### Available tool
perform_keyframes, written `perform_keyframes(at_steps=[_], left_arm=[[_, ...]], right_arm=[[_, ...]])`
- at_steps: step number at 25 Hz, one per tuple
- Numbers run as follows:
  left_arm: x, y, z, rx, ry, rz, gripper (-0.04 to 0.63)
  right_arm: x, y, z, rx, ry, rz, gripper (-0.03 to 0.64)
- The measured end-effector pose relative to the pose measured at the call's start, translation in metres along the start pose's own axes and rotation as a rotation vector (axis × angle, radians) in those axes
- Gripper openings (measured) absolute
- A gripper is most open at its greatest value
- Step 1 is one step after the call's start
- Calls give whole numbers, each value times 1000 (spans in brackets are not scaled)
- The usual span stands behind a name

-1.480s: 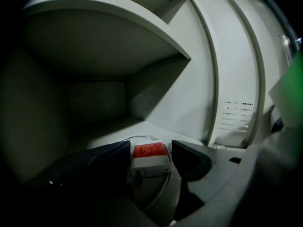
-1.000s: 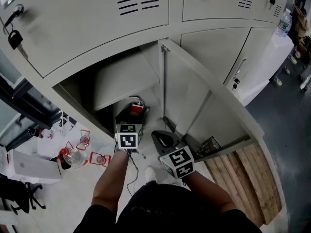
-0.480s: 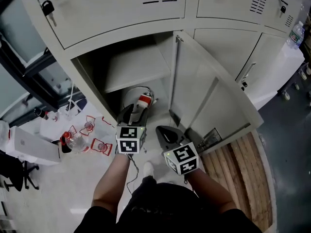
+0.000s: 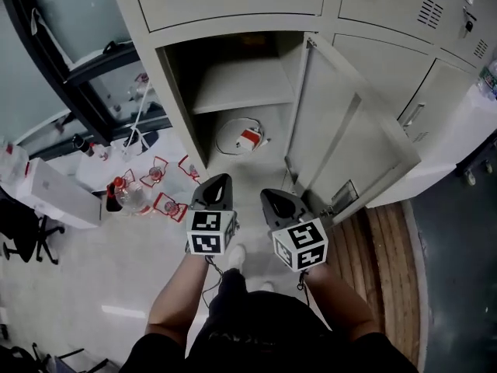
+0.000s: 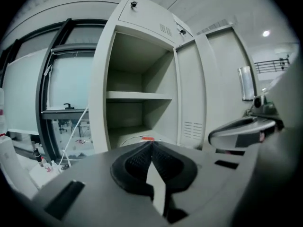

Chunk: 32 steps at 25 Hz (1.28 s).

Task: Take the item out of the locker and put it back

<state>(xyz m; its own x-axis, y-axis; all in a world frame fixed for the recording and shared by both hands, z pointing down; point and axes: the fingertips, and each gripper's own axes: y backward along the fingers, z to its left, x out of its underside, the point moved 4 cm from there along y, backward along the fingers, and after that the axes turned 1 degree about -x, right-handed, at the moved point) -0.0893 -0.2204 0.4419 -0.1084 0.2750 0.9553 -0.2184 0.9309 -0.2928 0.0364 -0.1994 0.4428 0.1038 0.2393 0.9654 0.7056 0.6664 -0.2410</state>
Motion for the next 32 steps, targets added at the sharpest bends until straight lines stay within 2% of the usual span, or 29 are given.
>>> perform_keyframes(at_steps=[6,14,32], left_arm=[[14,43,-2,-10,17,33,5],[31,82,-6,21,13,40,5],[61,182,28,168,26,13,5]], right_arm=[[5,6,20,-39,-13,7,0],[18,4,41,-42,-33,26,0],[32,33,139,124,-65,36,0]])
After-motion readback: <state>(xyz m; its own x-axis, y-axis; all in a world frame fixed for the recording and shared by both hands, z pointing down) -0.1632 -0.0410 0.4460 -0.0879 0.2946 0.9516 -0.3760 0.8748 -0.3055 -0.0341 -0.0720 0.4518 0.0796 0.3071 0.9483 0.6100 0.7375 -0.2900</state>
